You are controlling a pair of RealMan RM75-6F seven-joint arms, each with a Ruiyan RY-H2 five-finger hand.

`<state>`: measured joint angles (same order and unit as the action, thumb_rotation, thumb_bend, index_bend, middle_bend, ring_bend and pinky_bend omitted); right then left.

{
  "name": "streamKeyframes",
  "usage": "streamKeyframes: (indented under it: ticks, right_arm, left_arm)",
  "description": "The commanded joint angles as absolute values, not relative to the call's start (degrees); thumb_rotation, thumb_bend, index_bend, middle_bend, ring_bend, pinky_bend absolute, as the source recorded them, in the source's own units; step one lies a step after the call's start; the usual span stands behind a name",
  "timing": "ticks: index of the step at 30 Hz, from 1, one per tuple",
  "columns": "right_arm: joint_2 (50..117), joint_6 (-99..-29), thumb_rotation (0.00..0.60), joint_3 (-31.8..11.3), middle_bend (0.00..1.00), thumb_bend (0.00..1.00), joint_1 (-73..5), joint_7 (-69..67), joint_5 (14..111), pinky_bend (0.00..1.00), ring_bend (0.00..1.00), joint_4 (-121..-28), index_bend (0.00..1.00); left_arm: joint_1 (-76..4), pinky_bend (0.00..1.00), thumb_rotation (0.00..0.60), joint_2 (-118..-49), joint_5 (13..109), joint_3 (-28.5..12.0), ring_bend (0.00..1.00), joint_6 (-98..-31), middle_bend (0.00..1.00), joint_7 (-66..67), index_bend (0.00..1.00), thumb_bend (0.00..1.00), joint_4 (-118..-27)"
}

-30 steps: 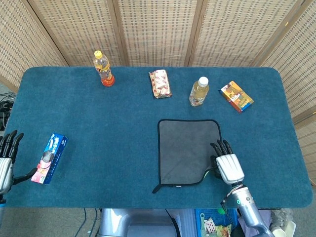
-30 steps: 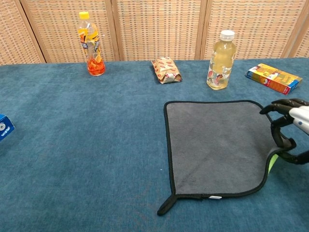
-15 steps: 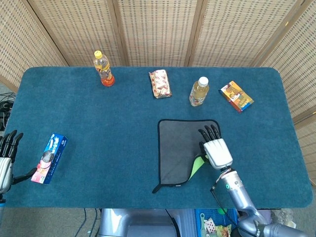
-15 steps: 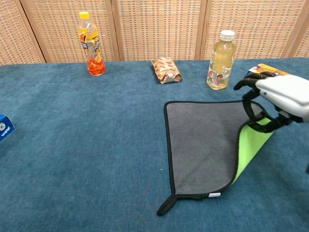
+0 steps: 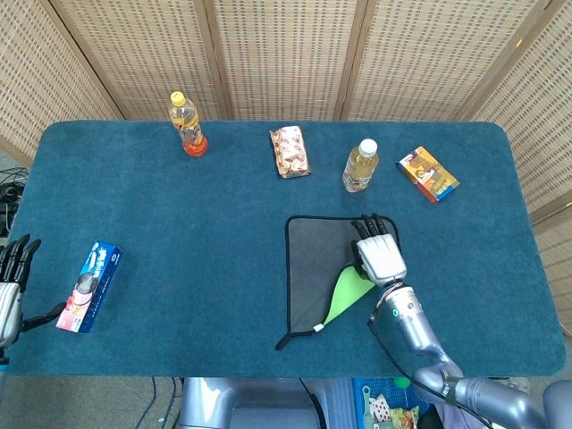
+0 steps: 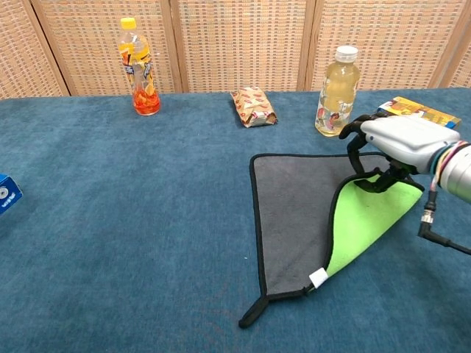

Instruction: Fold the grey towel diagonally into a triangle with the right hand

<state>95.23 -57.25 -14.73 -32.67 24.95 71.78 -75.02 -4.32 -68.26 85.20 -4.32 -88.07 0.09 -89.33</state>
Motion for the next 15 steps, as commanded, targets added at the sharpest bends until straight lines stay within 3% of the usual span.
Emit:
streamKeyframes:
  ticks: [1, 15]
  right_arm:
    - [96.20, -56.70, 0.600, -14.85, 0.17, 0.48, -33.65, 24.65, 71.18, 0.00, 0.00, -73.89, 0.66]
    - [99.16, -54.63, 0.600, -17.16, 0.18, 0.48, -39.09, 25.66, 68.82, 0.00, 0.00, -69.97, 0.67]
  left_arm:
    - [-4.37, 0.00, 0.600, -68.30, 85.11, -4.31, 0.00, -87.94, 0.00, 0.08, 0.00, 0.15, -89.27]
    - [-4.80, 0.00, 0.600, -68.46, 84.11, -4.43, 0.00, -86.60, 0.00, -0.18, 0.00, 0.15, -88.79]
